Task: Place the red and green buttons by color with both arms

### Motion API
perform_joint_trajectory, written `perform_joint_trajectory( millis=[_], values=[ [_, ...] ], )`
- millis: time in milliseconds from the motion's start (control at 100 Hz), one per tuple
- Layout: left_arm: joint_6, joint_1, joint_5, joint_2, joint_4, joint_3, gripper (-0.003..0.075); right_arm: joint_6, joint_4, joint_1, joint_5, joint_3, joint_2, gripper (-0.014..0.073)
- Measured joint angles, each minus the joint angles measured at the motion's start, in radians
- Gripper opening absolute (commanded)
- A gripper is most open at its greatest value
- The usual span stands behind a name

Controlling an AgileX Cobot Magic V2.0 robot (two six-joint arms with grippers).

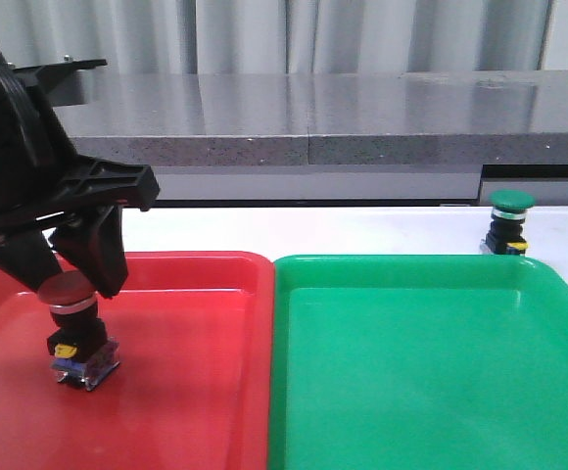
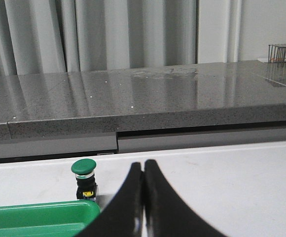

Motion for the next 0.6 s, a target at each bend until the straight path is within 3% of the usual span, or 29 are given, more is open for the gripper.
perform_joint_trajectory(
  millis=[450, 600],
  values=[
    [0.0, 0.0, -0.004, -0.108, 0.031, -0.015, 0.0382, 0.002, 0.0, 0.0, 0.0, 0.0, 0.0, -0.0057],
    [0.0, 0.0, -0.004, -0.211, 0.055, -0.015, 0.0254, 0.002, 0.0, 0.0, 0.0, 0.0, 0.0, -0.0057]
  ],
)
